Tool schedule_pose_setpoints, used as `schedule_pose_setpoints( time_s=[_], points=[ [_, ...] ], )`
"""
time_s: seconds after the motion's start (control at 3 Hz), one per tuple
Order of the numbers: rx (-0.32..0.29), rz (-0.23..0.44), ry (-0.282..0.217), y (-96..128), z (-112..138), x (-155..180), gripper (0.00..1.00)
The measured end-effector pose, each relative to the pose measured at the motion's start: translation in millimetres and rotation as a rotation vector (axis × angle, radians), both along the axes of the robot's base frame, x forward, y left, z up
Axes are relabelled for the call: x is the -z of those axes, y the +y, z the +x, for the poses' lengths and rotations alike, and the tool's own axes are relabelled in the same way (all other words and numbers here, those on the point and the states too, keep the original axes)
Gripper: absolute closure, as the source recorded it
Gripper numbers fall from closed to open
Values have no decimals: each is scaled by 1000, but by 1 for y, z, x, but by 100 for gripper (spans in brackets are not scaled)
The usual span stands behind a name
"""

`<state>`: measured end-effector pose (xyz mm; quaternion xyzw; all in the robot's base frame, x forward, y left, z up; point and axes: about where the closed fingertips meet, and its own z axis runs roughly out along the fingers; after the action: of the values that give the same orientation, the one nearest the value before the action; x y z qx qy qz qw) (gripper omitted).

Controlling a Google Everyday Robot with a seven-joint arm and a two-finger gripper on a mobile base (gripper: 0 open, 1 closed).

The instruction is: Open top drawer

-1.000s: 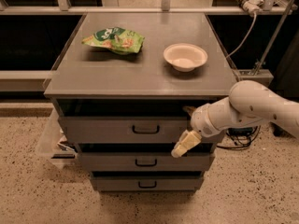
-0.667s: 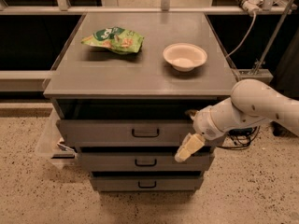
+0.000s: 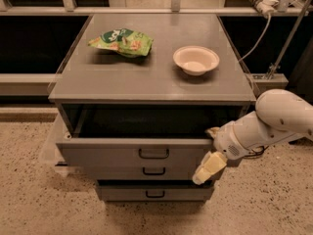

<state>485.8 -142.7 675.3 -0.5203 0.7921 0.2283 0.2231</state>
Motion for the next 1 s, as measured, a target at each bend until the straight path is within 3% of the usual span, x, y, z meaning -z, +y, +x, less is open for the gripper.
schedule_pose_setpoints(
  time_s=[0.33, 0.67, 1.0],
  points=[
    [32, 33, 61, 1, -32, -6, 0],
    [32, 33, 62, 1, -32, -6, 0],
    [80, 63, 120, -2, -69, -9, 0]
  ],
)
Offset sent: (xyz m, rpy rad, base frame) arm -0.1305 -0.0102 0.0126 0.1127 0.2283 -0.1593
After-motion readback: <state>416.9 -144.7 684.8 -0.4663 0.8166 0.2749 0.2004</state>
